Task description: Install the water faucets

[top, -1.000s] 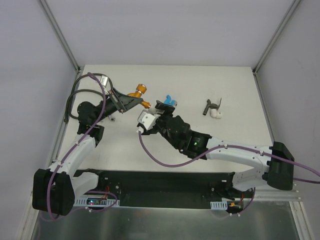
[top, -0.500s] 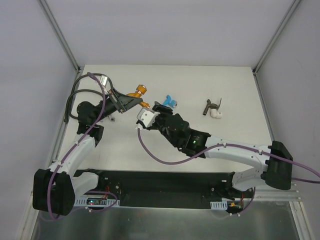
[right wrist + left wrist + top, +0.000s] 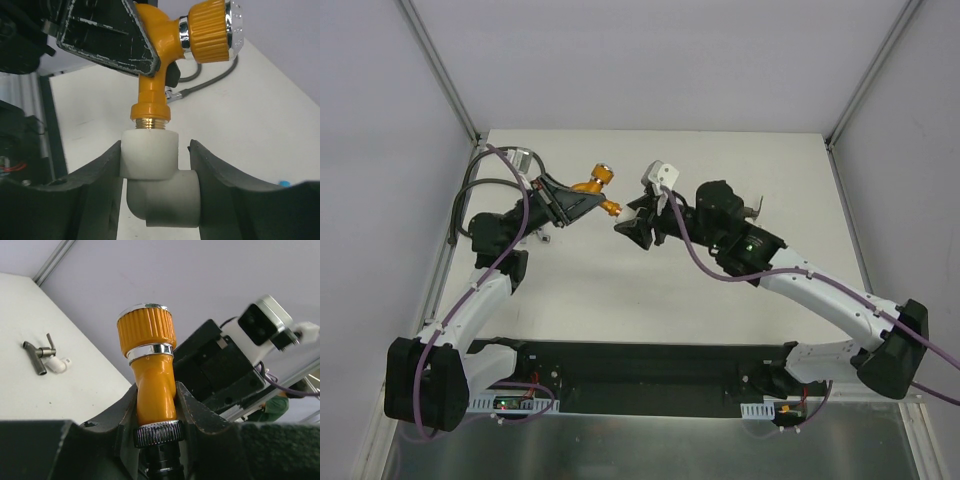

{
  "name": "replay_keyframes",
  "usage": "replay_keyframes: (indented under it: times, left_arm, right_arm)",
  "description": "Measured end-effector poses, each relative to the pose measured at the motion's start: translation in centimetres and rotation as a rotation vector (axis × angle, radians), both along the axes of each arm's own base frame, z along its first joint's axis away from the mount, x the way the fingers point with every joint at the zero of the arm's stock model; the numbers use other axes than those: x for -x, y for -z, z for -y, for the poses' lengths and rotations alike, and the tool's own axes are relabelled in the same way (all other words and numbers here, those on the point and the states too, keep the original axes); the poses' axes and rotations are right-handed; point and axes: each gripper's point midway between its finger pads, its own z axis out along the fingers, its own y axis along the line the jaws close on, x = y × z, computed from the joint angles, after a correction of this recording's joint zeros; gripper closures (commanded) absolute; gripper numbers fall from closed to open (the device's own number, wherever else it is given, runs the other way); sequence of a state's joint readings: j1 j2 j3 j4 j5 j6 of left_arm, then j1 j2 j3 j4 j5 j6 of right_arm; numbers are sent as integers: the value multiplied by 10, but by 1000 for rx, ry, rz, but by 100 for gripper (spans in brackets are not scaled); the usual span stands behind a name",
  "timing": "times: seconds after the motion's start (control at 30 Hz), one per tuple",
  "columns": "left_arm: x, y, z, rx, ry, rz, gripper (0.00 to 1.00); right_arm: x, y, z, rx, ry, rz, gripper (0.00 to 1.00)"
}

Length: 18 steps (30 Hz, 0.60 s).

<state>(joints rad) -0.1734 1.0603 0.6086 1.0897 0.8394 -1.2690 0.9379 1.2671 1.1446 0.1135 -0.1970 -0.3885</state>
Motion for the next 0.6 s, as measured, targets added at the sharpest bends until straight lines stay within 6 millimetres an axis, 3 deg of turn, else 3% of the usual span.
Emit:
replay_keyframes:
  times: [0.23, 0.47, 0.6]
  left_arm:
    - [13, -16, 0, 22, 25, 101, 100]
    - [7, -16, -5, 35, 12, 80, 100]
    - [3, -17, -9, 41, -10, 82, 100]
  right_arm:
    - [16, -13, -5, -141, -143, -303, 98]
    - [15, -15, -19, -273, -279, -614, 98]
    - [13, -19, -25, -330, -340, -730, 72]
